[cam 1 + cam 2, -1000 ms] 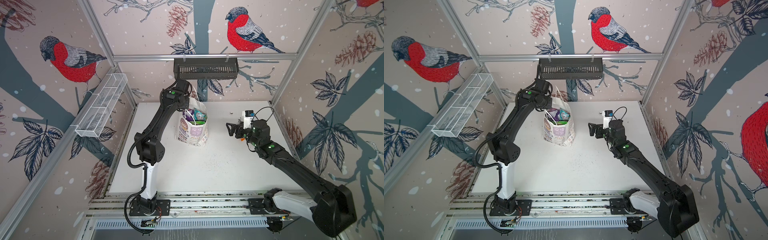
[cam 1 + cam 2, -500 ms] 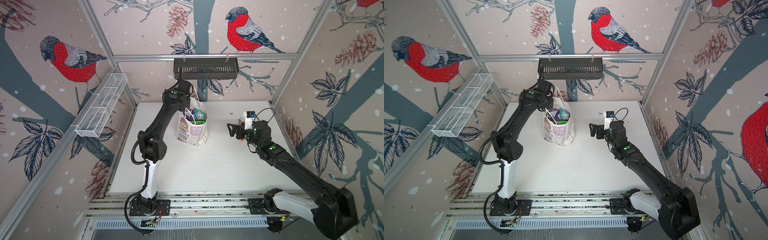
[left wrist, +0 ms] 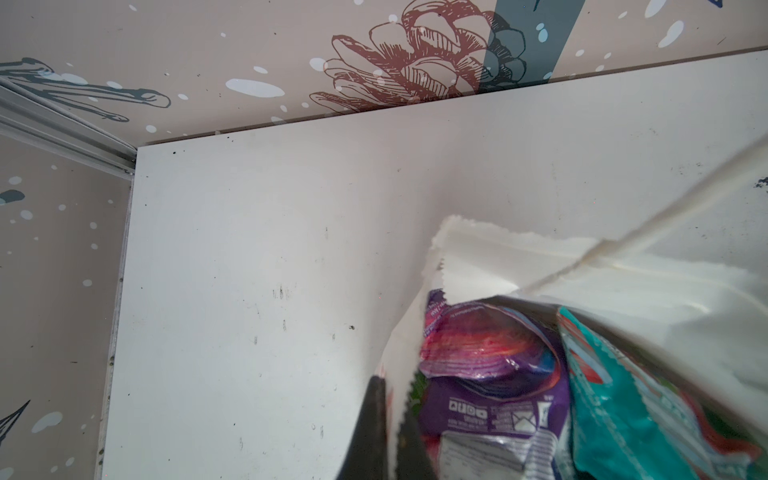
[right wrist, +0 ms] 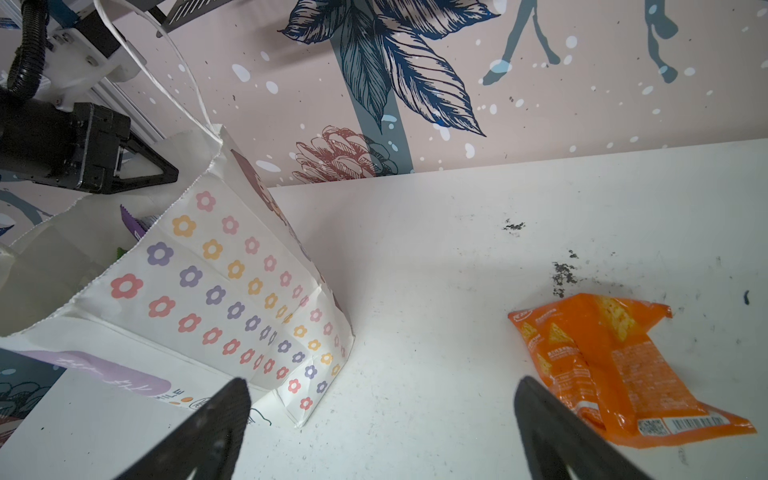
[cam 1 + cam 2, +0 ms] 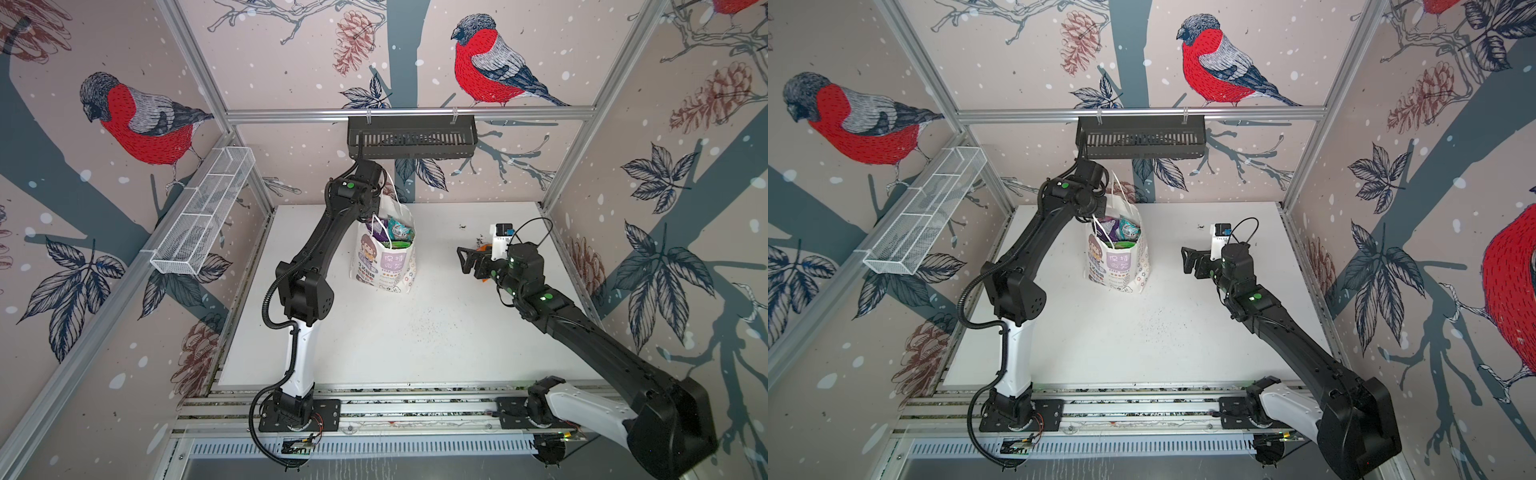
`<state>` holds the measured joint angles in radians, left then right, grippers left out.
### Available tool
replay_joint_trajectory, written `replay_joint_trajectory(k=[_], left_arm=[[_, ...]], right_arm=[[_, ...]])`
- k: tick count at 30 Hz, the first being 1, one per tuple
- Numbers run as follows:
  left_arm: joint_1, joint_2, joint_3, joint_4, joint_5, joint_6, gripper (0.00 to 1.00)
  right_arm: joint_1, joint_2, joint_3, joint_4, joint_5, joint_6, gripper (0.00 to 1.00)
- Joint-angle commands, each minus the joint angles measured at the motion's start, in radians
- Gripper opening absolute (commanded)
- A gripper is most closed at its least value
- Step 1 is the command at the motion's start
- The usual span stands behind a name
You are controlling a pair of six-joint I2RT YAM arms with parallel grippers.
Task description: Take the snacks out of the paper bag
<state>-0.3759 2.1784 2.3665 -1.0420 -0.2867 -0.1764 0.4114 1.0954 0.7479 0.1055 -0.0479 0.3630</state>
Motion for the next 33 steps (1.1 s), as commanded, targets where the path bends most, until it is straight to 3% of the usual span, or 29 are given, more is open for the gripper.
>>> replay_joint_trajectory(k=[1,33], left_arm=[[0.002,-0.019,0.010,0.003,-0.017,0.012,0.00],[0.001,-0.036,0.033,0.055,-0.003,0.026,0.00]], right_arm=[[-0.002,-0.005,-0.004,0.016,0.014,0.007,1.00],[-0.016,0.008,-0.025,0.037,0.012,0.017,1.00]])
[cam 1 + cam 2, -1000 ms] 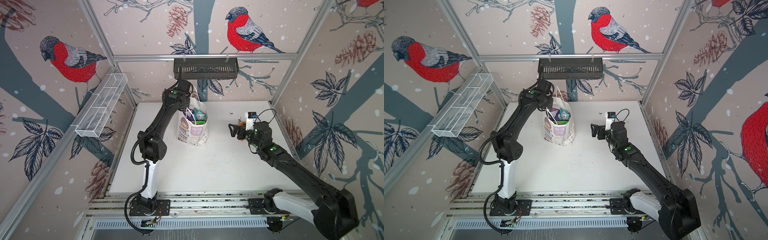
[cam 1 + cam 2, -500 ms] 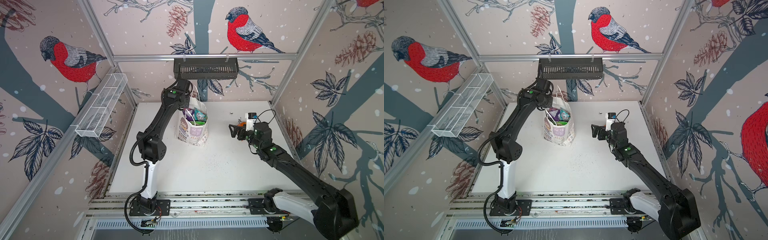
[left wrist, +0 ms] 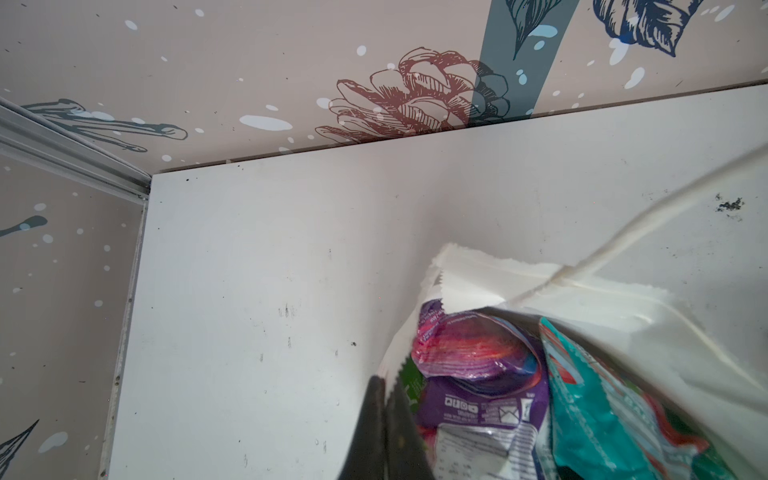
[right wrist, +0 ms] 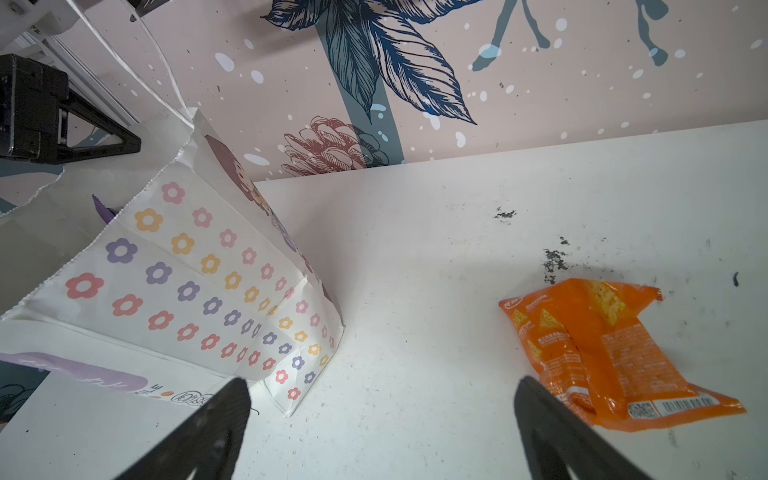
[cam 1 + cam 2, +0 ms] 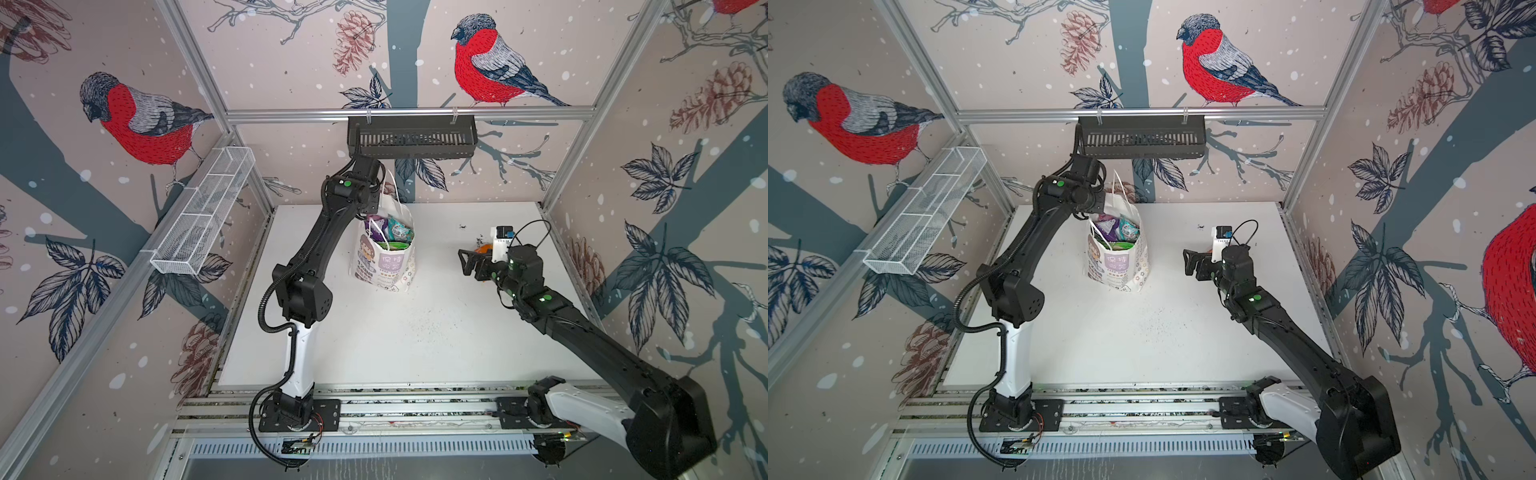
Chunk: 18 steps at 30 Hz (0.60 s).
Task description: Take the snacks out of the paper bag
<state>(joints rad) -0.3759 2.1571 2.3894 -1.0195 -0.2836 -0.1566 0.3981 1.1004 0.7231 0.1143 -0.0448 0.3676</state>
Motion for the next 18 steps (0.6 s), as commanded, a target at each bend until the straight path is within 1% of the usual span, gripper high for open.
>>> replay_joint_trajectory(k=[1,13,18], left_arm=[[0.002,-0.013,0.010,0.032,-0.006,0.006,0.00],[0.000,-0.010,0.011,0.029,0.000,0.002,0.00],[0.001,-0.009,0.011,0.024,0.001,0.002,0.00]], right_arm=[[-0.002,0.003,-0.001,0.028,0.010,0.013,1.00],[-0.004,0.007,-0.004,0.035,0.002,0.017,1.00],[-0.003,0.008,-0.005,0.050,-0.033,0.017,1.00]])
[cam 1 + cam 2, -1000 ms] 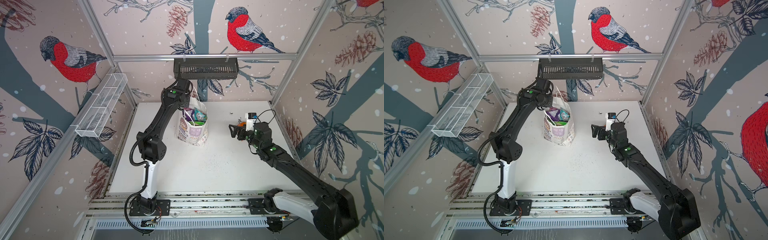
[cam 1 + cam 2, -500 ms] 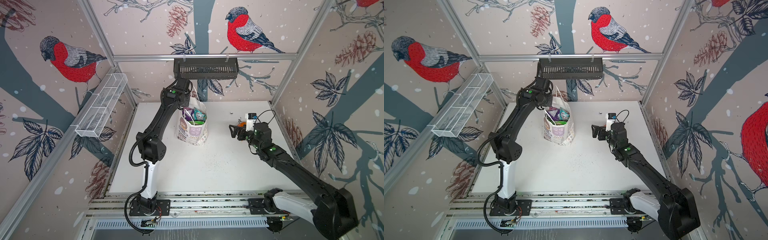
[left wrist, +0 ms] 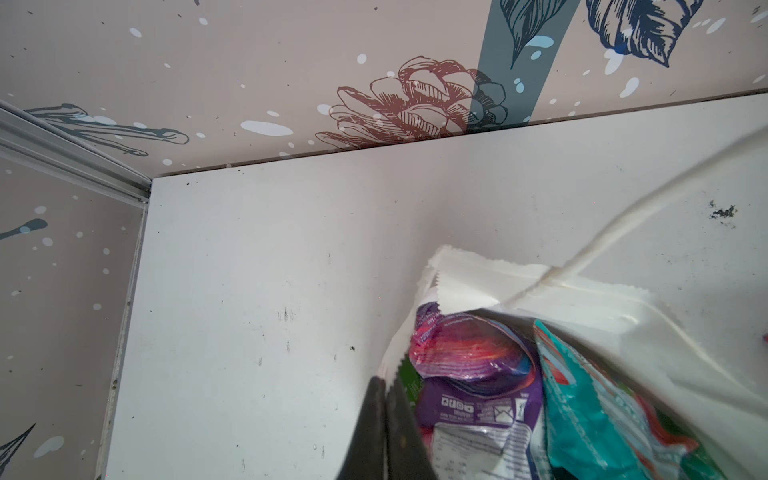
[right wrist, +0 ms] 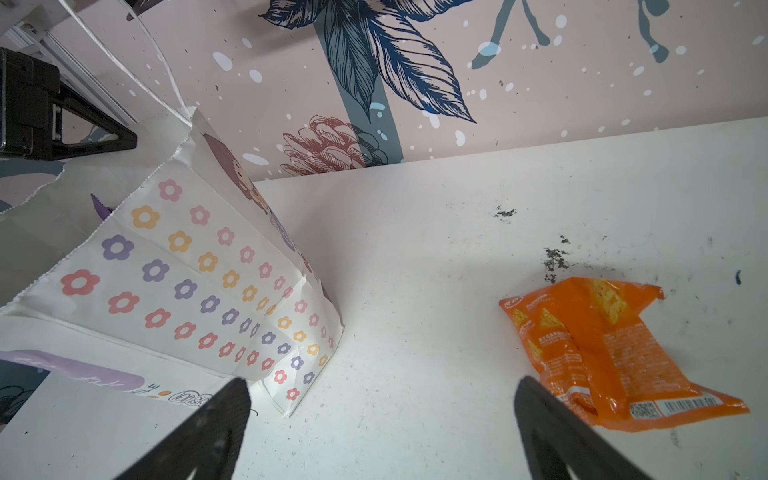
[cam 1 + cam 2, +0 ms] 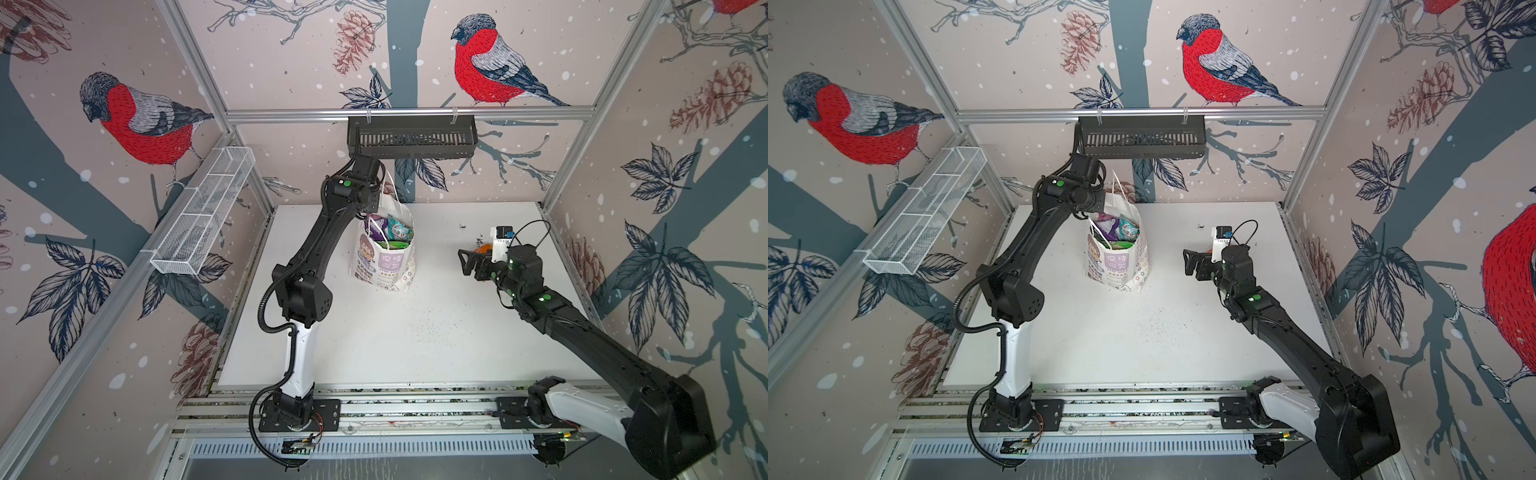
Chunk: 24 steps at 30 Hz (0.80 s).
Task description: Take the snacks out of the paper bag
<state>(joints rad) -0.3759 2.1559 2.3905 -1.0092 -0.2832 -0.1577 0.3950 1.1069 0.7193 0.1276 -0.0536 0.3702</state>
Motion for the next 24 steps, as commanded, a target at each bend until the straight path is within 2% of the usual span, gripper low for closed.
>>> replay_joint_trajectory(k=[1,19,24], left_arm=[[0.001,-0.008,0.009,0.012,-0.001,0.003,0.00],[0.000,-0.009,0.007,-0.006,-0.003,-0.005,0.00],[-0.001,-0.021,-0.037,0.017,0.007,-0.008,0.00]], right_arm=[[0.000,0.001,-0.003,0.038,-0.028,0.017,1.00],[0.000,0.004,-0.021,0.064,-0.035,0.021,1.00],[-0.001,0.016,-0.018,0.069,-0.048,0.027,1.00]])
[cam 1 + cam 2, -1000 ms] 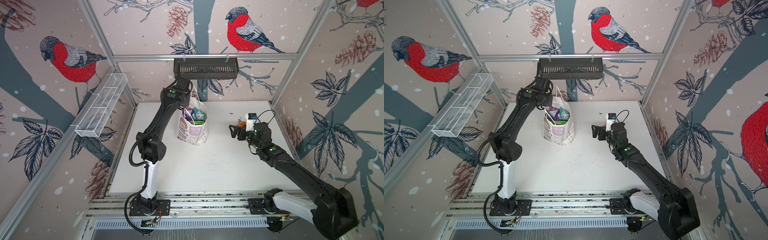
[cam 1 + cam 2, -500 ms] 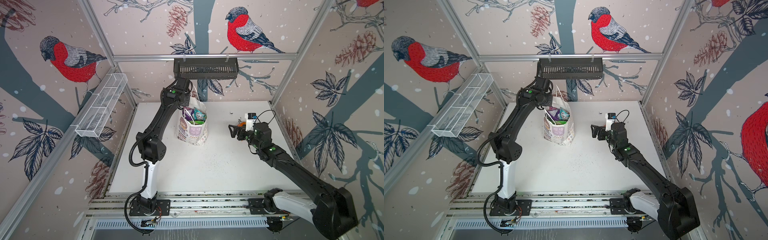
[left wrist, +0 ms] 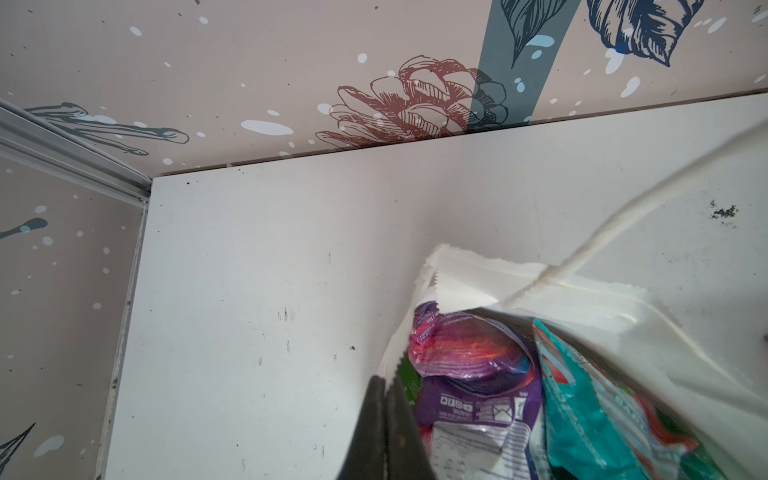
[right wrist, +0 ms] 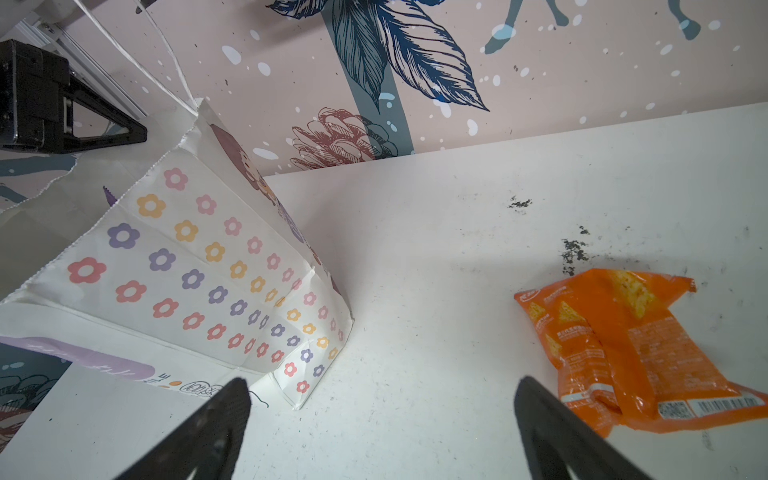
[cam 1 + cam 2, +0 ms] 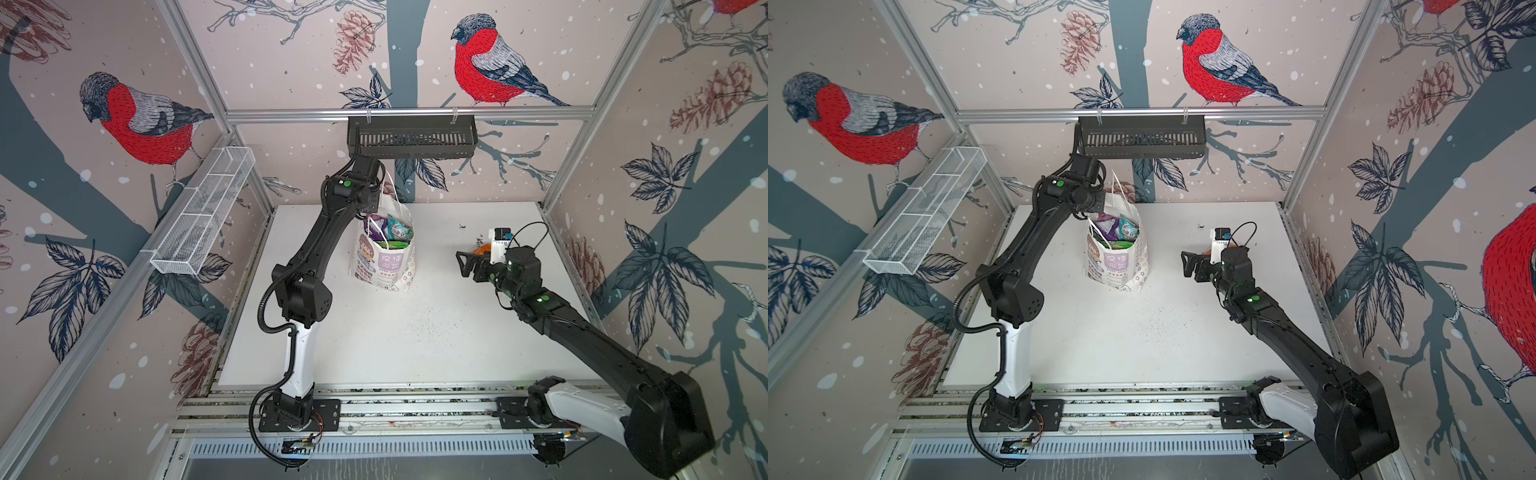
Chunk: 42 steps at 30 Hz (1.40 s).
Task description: Take the snacks out of the paper bag
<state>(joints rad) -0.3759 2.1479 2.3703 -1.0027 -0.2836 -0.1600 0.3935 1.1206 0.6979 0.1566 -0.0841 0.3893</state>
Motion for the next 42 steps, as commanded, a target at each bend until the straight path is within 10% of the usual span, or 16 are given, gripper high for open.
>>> replay_joint_trajectory(k=[1,42], left_arm=[[-0.003,-0.015,-0.023,0.018,0.013,-0.006,0.00],[-0.047,-0.048,0.020,-0.012,-0.087,-0.010,0.00]], right_arm=[[0.001,0.001,0.002,0.040,-0.017,0.010,1.00],[-0.001,-0.002,-0.018,0.052,-0.005,0.002,1.00]])
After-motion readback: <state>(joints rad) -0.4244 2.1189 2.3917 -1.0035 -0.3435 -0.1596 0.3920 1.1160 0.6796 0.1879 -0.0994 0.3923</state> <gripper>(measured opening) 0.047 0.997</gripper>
